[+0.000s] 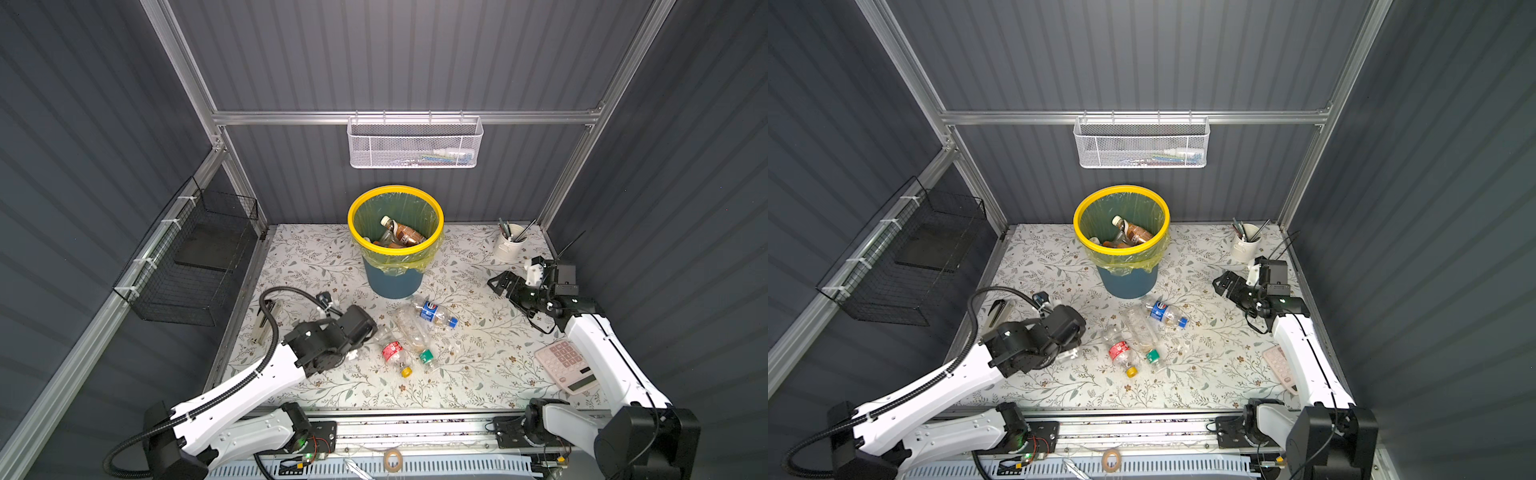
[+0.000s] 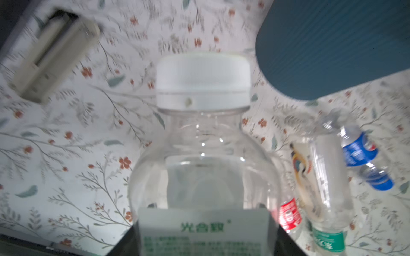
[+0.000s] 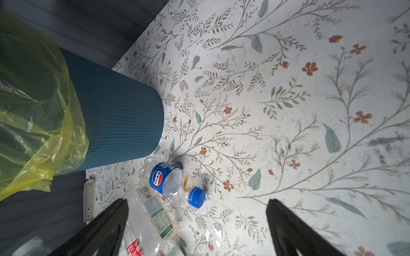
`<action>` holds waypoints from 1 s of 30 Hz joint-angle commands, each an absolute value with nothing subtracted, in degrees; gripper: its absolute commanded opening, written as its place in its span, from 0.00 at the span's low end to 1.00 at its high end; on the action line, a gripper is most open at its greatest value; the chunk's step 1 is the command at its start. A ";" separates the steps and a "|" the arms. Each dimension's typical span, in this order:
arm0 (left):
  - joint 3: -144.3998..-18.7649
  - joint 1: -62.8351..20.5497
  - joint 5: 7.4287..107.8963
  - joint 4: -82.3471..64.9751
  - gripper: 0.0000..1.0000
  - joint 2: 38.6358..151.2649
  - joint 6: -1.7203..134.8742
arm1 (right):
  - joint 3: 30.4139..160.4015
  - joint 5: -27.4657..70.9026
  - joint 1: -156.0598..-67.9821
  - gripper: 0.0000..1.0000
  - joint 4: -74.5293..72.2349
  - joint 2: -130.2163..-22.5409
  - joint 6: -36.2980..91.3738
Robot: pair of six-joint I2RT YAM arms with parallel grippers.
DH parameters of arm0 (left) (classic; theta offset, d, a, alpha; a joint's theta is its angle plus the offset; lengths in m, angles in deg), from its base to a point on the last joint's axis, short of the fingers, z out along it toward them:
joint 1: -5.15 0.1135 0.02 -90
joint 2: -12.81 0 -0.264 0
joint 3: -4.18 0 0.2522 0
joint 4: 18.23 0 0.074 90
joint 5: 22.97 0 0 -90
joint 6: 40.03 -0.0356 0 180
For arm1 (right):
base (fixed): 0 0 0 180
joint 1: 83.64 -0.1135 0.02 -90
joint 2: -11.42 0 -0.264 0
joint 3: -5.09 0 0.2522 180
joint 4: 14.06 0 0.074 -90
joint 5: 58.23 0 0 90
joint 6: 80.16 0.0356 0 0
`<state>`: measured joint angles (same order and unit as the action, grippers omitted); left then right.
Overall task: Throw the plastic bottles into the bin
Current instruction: 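Close the left gripper on the white-capped bottle and lift it, then carry the white-capped bottle over the bin and open the left gripper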
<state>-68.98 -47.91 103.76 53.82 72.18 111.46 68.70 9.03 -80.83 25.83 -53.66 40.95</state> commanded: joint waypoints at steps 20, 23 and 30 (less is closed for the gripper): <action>-154.88 -29.05 84.66 56.05 1.00 125.79 64.20 | 68.04 9.10 -79.89 0.99 28.75 -44.59 40.08; -146.68 -28.95 87.70 50.72 0.99 120.43 65.78 | 67.99 9.27 -79.25 0.99 29.89 -43.33 39.57; -123.33 -28.95 93.86 40.05 0.99 102.44 66.99 | 67.37 8.58 -79.01 0.99 29.82 -44.06 39.73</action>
<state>-127.07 -29.25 89.84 44.70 109.75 66.90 68.55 9.03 -79.21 28.57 -43.34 40.45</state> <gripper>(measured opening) 0.995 0.991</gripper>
